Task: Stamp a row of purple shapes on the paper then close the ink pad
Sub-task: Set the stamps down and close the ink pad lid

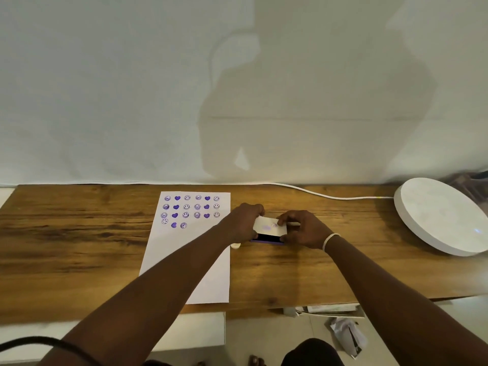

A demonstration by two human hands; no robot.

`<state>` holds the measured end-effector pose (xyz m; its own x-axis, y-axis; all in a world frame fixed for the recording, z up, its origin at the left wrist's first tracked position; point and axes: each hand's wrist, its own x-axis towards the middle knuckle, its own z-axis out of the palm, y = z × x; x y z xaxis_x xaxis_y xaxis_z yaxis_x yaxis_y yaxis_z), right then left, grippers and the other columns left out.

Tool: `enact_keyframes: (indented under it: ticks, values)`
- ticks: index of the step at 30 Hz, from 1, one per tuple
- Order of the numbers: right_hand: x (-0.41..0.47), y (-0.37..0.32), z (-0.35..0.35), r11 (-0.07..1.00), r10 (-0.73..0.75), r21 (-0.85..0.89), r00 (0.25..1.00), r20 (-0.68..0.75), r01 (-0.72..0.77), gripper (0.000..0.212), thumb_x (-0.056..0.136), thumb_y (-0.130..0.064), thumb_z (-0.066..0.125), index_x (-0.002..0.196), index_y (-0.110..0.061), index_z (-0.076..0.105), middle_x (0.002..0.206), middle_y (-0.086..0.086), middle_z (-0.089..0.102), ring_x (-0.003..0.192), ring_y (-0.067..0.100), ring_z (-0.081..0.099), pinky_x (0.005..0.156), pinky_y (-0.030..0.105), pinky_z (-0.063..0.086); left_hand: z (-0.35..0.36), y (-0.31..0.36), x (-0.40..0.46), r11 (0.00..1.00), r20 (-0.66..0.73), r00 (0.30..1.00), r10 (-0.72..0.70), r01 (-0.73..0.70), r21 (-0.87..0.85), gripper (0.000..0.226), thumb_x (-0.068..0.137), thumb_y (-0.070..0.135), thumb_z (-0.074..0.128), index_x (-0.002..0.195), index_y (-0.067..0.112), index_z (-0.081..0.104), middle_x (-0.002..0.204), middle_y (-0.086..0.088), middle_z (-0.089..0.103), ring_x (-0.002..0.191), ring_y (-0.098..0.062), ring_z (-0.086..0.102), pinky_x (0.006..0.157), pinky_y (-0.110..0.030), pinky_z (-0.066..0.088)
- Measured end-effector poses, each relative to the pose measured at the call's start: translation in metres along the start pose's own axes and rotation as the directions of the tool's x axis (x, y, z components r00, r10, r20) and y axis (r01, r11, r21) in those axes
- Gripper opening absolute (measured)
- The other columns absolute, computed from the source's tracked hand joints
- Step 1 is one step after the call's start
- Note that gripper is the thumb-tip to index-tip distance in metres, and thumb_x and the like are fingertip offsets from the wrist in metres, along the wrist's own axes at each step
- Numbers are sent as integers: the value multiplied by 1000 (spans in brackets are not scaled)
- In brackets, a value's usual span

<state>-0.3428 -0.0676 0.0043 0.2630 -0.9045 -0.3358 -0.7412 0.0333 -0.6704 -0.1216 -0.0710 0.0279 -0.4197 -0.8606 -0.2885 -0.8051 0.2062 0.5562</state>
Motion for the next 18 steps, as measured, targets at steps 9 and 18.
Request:
enact_keyframes:
  ticks: [9,18]
  values:
    - [0,-1,8,997,27,-73,999,-20,-29,59,69,-19,86,123,-21,63,132,1,60,120,21,56,97,27,50,12,8,7,988,40,998,-48,42,148,65,79,17,77,135,17,44,133,-9,55,117,-30,59,95,-33,51]
    - [1,-7,9,981,14,-193,1000,21,-10,61,74,-18,82,130,-20,59,139,3,56,122,21,56,103,31,47,16,4,5,974,19,1000,-23,18,227,57,76,20,79,128,13,54,127,-8,58,112,-25,59,90,-28,50]
